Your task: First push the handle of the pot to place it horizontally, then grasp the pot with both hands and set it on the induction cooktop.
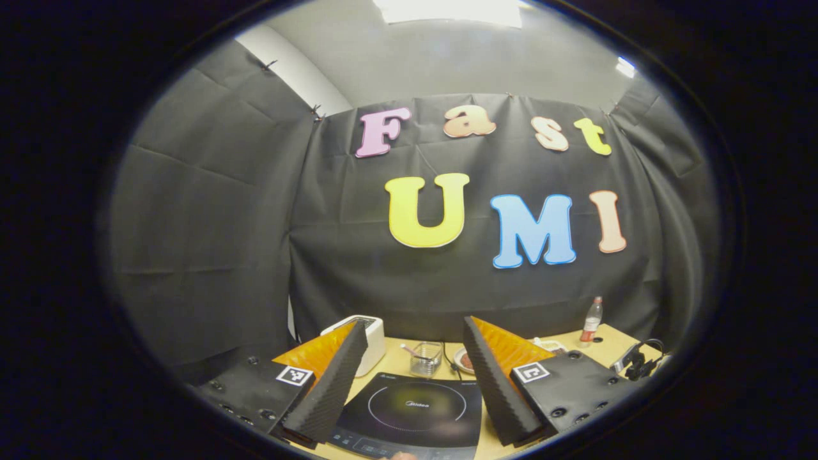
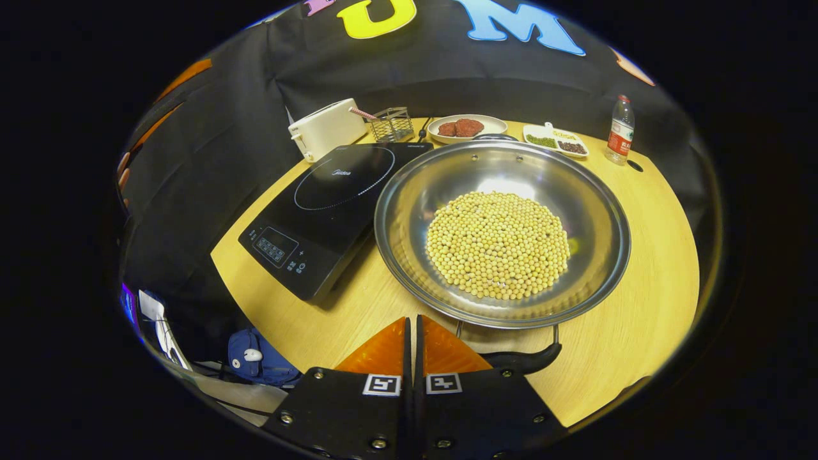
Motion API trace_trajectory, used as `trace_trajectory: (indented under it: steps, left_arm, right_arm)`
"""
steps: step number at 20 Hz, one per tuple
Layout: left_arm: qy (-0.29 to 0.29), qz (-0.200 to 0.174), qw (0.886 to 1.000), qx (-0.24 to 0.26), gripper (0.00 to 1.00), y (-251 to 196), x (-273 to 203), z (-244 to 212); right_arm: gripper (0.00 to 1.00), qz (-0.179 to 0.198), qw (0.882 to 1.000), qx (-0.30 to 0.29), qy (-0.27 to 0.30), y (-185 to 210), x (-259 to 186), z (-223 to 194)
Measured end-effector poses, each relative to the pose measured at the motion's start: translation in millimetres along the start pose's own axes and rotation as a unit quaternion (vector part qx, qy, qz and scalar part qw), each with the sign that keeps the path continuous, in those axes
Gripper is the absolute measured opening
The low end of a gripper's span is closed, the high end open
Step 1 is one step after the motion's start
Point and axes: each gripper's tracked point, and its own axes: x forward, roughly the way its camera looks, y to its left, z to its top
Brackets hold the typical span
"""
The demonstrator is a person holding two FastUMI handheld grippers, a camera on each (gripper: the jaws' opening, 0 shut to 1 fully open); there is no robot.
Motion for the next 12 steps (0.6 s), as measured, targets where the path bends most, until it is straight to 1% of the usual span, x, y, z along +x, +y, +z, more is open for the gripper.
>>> trace_trajectory:
  steps: [1,2,3,4,5,8,9,10,12]
  left_arm:
    - [0.000,-0.005,1.000,-0.002,1.00,-4.2,3.4,-2.3]
    - [0.000,-0.010,1.000,-0.003,0.94,-8.3,7.7,-2.9]
    - [0.001,-0.014,1.000,-0.005,0.94,-11.9,11.0,-2.9]
    - [0.000,-0.020,1.000,-0.007,0.98,-16.2,14.2,-3.3]
    - [0.001,-0.025,1.000,-0.008,1.00,-20.7,18.4,-5.0]
    - [0.004,-0.039,0.999,-0.013,1.00,-33.7,29.6,-8.7]
    - [0.004,-0.044,0.999,-0.014,0.98,-38.6,33.0,-10.2]
    - [0.004,-0.048,0.999,-0.014,1.00,-42.2,36.2,-10.0]
    - [0.006,-0.056,0.998,-0.015,1.00,-49.5,44.6,-13.2]
  right_arm:
    - [0.01,-0.005,1.000,0.001,0.001,-4.2,-0.7,-1.5]
    - [0.01,-0.011,1.000,0.003,0.003,-9.4,-1.6,-1.2]
    - [0.00,-0.016,1.000,0.006,0.004,-13.8,-2.5,-1.7]
    - [0.00,-0.021,1.000,0.008,0.005,-18.8,-4.3,-1.5]
    - [0.01,-0.026,1.000,0.011,0.007,-22.4,-4.8,-2.9]
    - [0.00,-0.038,0.999,0.013,0.013,-34.9,-7.4,-2.1]
    - [0.00,-0.041,0.999,0.014,0.014,-38.5,-7.8,-3.3]
    - [0.01,-0.045,0.999,0.017,0.016,-42.3,-8.2,-2.4]
    - [0.00,-0.051,0.998,0.025,0.021,-50.0,-8.6,-3.5]
